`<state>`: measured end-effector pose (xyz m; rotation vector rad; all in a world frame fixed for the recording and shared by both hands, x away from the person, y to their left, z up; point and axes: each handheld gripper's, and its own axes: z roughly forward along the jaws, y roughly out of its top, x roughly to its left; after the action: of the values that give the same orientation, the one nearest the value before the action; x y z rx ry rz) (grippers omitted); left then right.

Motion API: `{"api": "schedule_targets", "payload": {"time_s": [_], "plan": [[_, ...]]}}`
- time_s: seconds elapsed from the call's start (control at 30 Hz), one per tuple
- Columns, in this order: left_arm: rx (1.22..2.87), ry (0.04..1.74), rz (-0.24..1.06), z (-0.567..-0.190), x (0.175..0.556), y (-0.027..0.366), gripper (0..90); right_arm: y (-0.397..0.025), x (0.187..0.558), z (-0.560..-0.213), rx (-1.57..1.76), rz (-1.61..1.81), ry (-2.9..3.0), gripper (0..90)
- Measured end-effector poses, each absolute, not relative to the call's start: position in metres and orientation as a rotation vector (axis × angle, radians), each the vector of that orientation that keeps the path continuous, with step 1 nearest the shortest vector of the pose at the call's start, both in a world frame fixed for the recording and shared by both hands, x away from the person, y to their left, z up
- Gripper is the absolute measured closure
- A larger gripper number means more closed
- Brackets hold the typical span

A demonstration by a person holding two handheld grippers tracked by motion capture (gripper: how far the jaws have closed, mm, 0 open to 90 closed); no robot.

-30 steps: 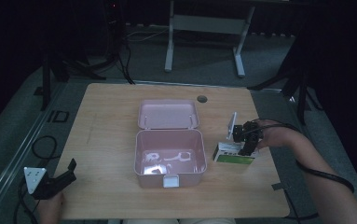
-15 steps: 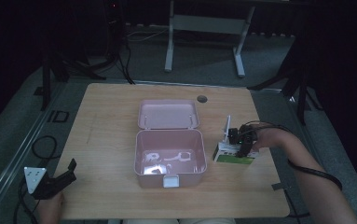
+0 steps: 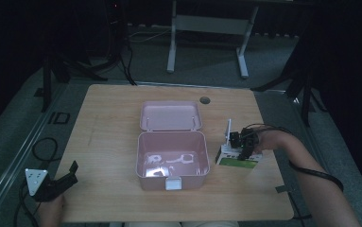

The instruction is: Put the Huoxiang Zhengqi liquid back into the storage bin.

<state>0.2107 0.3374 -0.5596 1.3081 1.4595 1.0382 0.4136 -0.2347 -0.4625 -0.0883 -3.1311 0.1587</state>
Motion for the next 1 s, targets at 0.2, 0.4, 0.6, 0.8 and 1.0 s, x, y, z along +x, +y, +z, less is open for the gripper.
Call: {"api": "schedule_targets", "payload": {"time_s": [0.2,0.4,0.6,0.8,1.0], "plan": [[1.313,1.46,1.034,-0.56,0.211,0.337,1.6,-0.233,0.409,-0.452,-0.078,0.159,-3.118,62.1],[1.317,1.463,1.026,-0.559,0.211,0.338,1.6,-0.233,0.405,-0.439,-0.076,0.169,-3.131,62.0],[1.322,1.464,1.032,-0.56,0.211,0.337,1.6,-0.232,0.398,-0.423,-0.072,0.185,-3.131,62.1],[1.318,1.464,1.037,-0.56,0.211,0.336,1.6,-0.23,0.391,-0.405,-0.07,0.198,-3.118,62.1],[1.319,1.464,1.042,-0.56,0.211,0.336,1.6,-0.228,0.385,-0.384,-0.069,0.198,-3.129,62.1]]}}
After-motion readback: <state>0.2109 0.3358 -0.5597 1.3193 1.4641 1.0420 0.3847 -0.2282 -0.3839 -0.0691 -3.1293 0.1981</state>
